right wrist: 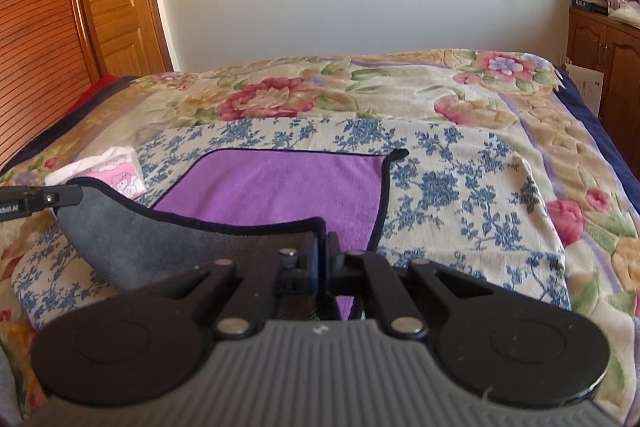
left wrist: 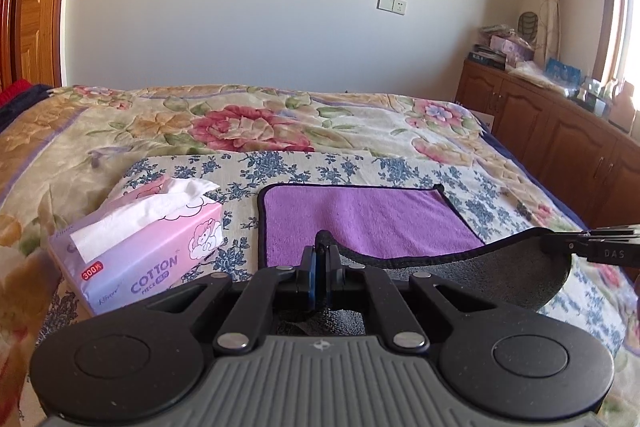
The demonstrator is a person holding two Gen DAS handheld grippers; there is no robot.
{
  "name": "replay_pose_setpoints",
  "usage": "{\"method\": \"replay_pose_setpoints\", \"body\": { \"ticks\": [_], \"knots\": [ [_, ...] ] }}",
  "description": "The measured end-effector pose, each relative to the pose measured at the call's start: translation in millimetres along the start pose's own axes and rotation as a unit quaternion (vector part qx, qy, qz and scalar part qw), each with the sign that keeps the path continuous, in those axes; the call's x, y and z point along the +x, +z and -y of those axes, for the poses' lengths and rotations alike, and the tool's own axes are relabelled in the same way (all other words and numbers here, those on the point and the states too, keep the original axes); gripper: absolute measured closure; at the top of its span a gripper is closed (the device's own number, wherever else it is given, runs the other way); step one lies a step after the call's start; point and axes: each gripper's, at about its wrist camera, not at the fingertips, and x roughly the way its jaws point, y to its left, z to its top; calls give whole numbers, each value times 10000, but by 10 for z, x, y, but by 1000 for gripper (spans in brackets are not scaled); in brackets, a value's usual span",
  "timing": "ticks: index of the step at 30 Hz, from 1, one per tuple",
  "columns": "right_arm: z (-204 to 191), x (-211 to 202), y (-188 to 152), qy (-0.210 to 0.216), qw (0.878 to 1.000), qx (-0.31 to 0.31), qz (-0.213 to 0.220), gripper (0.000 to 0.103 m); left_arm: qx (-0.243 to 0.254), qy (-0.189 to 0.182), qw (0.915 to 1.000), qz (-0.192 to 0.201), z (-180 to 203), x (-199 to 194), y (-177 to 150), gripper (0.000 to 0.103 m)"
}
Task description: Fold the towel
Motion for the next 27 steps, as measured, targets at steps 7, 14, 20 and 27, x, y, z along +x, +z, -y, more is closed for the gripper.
{"method": "replay_pose_setpoints", "body": {
  "ticks": [7,14,20,27],
  "knots": [
    [51,68,78,-28,9999,-68,91,99,85,57,9999,45,17,40,67,98],
    [46,107,158,-23,9996,-192,213,99,135,80,9998,76,16,93,152,98],
    [50,156,212,-19,9993,-243,276,99,194,88,9998,67,23,158,171,98],
    [49,218,259,-50,9989,-313,333,99,198,120,9997,81,11,212,210,98]
  ]
}}
